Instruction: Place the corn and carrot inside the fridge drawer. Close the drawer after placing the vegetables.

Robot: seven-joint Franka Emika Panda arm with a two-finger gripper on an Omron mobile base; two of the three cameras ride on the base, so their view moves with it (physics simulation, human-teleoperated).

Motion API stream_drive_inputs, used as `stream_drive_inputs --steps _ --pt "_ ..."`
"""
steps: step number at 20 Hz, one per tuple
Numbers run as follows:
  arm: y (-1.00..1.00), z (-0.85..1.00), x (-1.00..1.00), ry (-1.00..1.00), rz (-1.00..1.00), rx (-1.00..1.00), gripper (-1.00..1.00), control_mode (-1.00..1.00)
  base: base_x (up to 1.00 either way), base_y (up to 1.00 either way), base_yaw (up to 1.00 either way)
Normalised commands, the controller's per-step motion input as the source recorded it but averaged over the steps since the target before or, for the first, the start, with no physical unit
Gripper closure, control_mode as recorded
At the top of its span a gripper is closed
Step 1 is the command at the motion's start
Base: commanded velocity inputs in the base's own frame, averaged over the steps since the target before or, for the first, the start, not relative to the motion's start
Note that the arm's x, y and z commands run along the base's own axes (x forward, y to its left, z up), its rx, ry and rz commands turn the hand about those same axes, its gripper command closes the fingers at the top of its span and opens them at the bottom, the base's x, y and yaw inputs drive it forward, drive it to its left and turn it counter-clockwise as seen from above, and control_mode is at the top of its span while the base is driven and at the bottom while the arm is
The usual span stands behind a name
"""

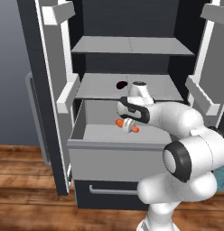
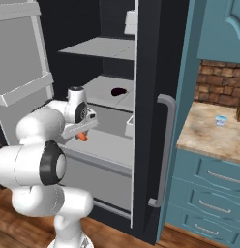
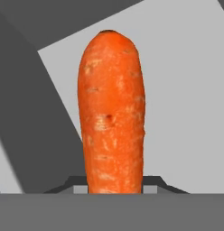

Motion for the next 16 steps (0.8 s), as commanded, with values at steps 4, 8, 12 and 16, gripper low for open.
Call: stream_drive_inputs --steps 4,8,12,16 --pt "0.11 -0.51 0.31 0.13 -0.07 0.00 1.00 -1.00 0.00 0.00 0.00" --pt "0.09 -0.44 0.18 0.16 -0.05 0.00 1.00 -1.00 0.00 0.00 0.00" --pt "0.09 -0.51 -0.02 0.03 -0.01 0.00 1.00 -1.00 0.00 0.00 0.00" --pt "0.10 -0.67 -0.08 0.00 0.00 0.00 1.00 -1.00 0.00 0.00 0.00"
